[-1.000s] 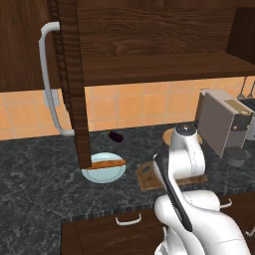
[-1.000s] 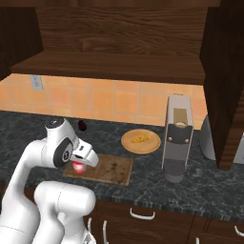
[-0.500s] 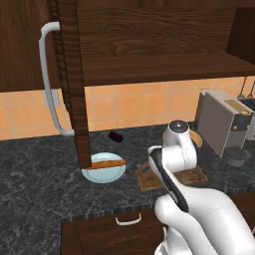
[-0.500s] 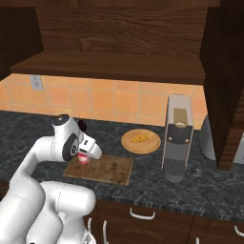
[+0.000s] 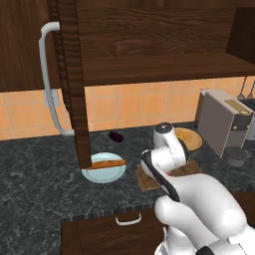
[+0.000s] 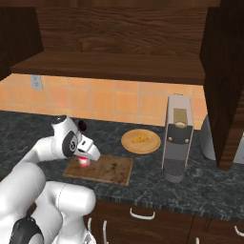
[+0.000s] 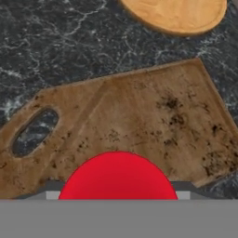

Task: From the different types of pastries on the counter, select a croissant and place it on the cutting board. Then retrieve a jar of jam from the cabinet and place it alongside the croissant on the cutting board.

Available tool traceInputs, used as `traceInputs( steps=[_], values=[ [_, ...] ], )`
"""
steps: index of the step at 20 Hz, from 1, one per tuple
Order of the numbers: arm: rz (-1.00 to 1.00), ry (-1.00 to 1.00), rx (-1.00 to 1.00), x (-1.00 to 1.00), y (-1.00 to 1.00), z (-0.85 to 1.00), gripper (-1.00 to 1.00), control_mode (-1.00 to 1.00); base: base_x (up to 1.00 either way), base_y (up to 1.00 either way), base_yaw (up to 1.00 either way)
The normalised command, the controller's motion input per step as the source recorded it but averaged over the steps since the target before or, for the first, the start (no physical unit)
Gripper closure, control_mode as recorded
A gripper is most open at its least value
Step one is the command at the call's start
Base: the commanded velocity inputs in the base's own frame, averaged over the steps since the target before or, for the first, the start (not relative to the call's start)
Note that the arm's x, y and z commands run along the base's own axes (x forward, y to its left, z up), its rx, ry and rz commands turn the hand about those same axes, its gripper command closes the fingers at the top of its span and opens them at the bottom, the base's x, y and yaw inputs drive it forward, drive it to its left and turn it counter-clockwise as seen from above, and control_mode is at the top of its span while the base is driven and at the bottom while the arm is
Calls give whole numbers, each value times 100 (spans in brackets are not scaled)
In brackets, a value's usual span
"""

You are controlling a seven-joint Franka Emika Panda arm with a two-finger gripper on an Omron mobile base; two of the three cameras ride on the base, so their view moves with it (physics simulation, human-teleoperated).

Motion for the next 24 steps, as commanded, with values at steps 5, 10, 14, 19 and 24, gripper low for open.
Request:
traceInputs(
  steps=[5, 10, 14, 19, 24],
  values=[
    [0, -2, 1, 0, -1, -35, 100, -100, 0, 0, 0],
    [0, -4, 0, 8, -27, -55, 100, -100, 0, 0, 0],
    [0, 0, 1, -1, 0, -5, 100, -100, 0, 0, 0],
    [0, 1, -1, 0, 0, -36, 100, -100, 0, 0, 0],
    [0, 4, -4, 0, 0, -72, 100, -100, 0, 0, 0]
  ],
)
